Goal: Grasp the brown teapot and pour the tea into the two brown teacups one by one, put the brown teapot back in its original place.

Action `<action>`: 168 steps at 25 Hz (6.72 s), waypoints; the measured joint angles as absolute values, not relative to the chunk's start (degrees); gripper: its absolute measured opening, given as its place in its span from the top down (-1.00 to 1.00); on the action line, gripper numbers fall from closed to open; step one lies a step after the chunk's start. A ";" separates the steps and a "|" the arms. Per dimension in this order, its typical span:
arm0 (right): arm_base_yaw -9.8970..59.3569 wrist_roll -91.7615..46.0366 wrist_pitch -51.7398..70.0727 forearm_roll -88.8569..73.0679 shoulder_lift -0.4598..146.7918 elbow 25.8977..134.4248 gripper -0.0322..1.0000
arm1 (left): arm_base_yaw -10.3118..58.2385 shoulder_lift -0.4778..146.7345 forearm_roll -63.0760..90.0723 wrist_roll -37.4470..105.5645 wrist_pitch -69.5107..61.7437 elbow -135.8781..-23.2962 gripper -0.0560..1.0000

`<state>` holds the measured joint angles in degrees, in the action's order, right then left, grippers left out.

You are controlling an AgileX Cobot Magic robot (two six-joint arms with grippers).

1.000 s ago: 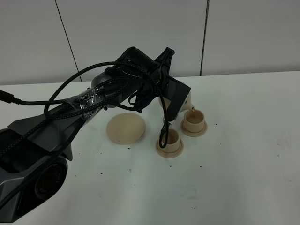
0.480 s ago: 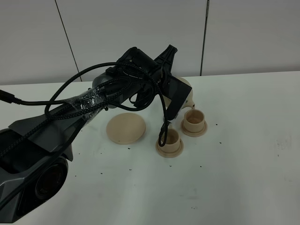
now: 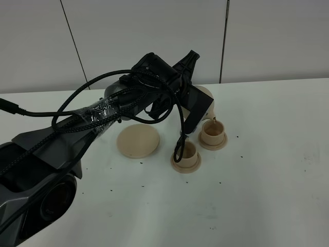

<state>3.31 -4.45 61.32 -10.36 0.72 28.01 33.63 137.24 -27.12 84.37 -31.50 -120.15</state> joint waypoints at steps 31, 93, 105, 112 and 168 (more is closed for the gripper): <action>3.31 -4.45 61.32 -10.36 0.72 28.01 0.46 | 33.87 137.65 -30.12 87.38 -31.03 -120.15 0.58; 3.31 -4.45 61.32 -10.36 0.72 28.01 0.46 | 35.06 137.66 -30.62 92.77 -28.83 -120.15 0.58; 3.31 -4.45 61.32 -10.36 0.72 28.01 0.46 | 35.06 137.66 -30.62 92.77 -28.64 -120.15 0.58; 3.31 -4.45 61.32 -10.36 0.72 28.01 0.46 | 35.06 137.66 -30.62 92.77 -28.58 -120.15 0.58; 3.31 -4.45 61.32 -10.36 0.72 28.01 0.46 | 35.06 137.66 -30.69 98.13 -26.72 -120.15 0.58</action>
<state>3.31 -4.45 61.32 -10.36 0.72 28.01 35.06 137.66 -30.69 98.13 -26.72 -120.15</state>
